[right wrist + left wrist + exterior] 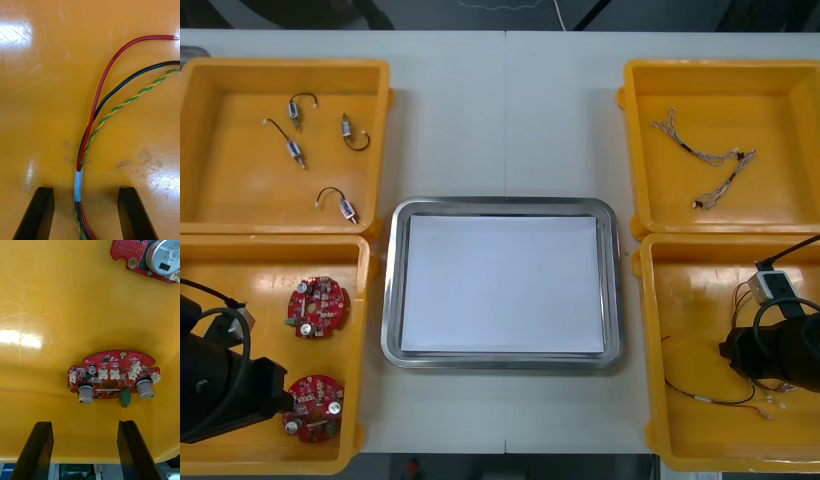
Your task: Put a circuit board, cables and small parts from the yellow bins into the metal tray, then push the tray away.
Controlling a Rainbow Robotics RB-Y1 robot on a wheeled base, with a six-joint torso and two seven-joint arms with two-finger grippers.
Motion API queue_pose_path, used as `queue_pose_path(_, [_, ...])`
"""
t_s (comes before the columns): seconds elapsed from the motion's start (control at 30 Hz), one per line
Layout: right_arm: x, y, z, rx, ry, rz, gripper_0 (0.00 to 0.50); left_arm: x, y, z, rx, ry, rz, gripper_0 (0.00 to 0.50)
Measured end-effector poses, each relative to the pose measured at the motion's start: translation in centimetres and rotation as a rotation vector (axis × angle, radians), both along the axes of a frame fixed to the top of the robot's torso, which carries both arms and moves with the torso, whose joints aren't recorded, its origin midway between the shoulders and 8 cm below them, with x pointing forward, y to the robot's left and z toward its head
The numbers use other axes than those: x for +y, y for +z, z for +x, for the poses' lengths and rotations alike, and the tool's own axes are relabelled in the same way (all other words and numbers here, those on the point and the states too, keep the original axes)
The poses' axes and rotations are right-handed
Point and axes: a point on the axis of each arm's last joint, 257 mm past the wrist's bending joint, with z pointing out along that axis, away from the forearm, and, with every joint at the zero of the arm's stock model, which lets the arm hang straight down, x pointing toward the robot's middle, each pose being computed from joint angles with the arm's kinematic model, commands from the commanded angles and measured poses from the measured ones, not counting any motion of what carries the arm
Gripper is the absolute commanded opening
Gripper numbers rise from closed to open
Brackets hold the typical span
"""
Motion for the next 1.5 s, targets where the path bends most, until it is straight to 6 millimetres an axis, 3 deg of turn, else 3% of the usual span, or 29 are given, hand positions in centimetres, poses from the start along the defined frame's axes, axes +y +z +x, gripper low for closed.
queue_pose_path(0.37, [0.0, 0.1, -0.3, 0.004, 0.004, -0.005, 0.000, -0.3, -1.4, 1.0, 0.001, -0.017, 0.009, 0.500])
queue_pose_path(0.5, [0.6, 0.7, -1.3, 0.037, 0.025, -0.018, 0.000, -0.3, -1.8, 0.6, 0.008, -0.029, 0.019, 0.500])
queue_pose_path(0.83, [1.0, 6.7, -4.1, 0.057, 0.071, -0.097, 0.000, -0.3, -2.7, 0.2, 0.013, -0.044, 0.032, 0.500])
queue_pose_path(1.1, [1.4, 10.3, -6.0, 0.092, 0.109, -0.143, 0.000, -0.5, -3.7, 0.0, 0.012, -0.050, 0.033, 0.500])
queue_pose_path(1.33, [3.8, 13.6, -3.9, 0.015, 0.187, -0.075, 0.000, -0.7, -4.1, 0.1, 0.007, -0.059, 0.034, 0.500])
queue_pose_path(1.5, [3.8, 15.7, -2.8, -0.029, 0.214, -0.081, 0.000, -0.7, -4.3, 0.0, 0.006, -0.065, 0.041, 0.500])
